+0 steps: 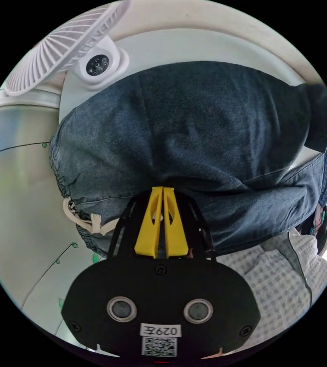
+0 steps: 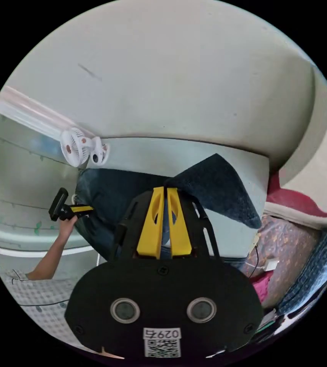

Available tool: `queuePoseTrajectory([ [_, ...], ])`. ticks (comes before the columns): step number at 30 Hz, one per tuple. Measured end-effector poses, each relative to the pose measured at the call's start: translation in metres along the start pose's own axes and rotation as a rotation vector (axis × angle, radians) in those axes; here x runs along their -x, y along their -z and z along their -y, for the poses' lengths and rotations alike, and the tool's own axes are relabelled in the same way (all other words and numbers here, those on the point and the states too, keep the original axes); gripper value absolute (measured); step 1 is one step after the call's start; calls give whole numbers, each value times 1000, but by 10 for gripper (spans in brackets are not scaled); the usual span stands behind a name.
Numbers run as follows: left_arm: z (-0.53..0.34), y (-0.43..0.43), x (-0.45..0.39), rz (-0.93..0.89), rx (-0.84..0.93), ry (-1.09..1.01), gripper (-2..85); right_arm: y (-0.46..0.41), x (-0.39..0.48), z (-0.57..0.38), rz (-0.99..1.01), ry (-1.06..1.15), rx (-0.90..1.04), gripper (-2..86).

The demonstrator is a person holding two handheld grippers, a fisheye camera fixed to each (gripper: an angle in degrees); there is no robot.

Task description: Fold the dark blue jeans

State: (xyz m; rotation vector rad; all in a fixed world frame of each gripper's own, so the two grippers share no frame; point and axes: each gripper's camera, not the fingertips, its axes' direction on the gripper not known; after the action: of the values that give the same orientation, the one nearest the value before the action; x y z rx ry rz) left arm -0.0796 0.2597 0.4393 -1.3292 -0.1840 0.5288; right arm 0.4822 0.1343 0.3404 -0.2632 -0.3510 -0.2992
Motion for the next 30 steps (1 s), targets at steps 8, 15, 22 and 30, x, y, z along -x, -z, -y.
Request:
queuePoseTrajectory([
  [8, 7, 3, -16, 50, 54, -41, -10, -14, -52, -43, 243, -158, -148, 45],
  [15, -3, 7, -10, -17, 13, -11, -10, -64, -96, -47, 266, -327, 23, 112],
  [22, 2, 9, -23, 47, 96, -97, -10, -28, -64, -73, 102, -206, -222, 6],
  [30, -18, 14, -7, -40, 58, -35, -10, 6, -174, -239, -21, -736, -134, -1],
])
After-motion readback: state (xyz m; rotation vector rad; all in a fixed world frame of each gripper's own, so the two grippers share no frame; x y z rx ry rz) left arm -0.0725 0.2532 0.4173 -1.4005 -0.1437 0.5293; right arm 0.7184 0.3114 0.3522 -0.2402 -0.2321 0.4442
